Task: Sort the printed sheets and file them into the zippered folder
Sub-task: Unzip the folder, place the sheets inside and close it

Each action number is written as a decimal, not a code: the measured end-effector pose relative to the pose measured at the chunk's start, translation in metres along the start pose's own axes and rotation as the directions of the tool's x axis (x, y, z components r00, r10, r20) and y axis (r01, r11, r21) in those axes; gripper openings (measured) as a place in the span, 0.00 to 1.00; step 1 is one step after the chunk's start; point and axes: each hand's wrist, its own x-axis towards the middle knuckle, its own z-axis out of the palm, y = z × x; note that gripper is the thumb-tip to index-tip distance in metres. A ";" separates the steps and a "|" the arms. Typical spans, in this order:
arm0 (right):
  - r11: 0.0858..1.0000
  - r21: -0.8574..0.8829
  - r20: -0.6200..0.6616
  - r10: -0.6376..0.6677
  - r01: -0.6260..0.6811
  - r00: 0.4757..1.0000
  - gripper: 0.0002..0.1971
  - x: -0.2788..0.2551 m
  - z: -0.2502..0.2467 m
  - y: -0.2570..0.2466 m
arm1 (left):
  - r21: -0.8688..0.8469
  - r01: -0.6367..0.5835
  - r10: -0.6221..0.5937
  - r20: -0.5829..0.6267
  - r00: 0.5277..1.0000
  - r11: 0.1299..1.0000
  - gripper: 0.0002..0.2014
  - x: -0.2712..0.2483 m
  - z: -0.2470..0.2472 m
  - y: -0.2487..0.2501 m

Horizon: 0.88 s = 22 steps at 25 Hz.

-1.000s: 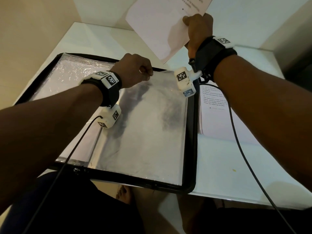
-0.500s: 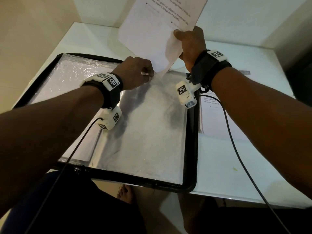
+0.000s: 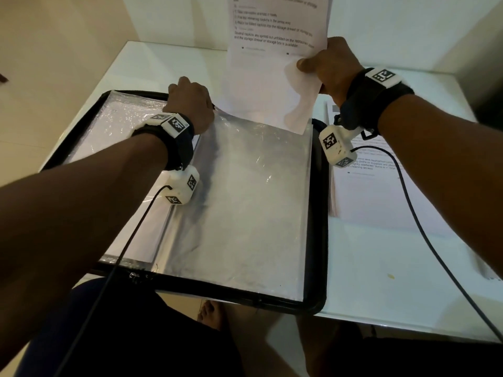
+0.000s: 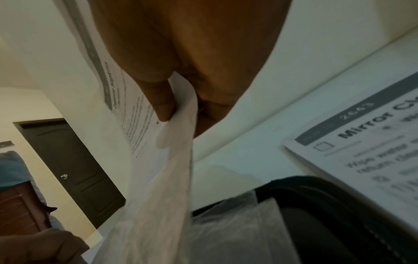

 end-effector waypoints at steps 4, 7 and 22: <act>0.999 -0.043 0.011 -0.012 0.012 1.000 0.18 0.002 -0.004 0.004 | -0.117 -0.042 0.047 0.045 0.998 0.992 0.08 0.001 0.000 -0.002; 1.000 -0.028 -0.008 0.004 -0.004 1.000 0.19 0.001 -0.005 0.008 | -0.156 -0.097 0.110 0.072 0.991 0.983 0.15 0.004 0.004 -0.001; 0.998 0.070 -0.008 0.004 -0.003 1.000 0.18 -0.008 -0.014 0.005 | -0.120 -0.087 0.071 -0.136 0.988 0.989 0.10 0.002 0.005 -0.005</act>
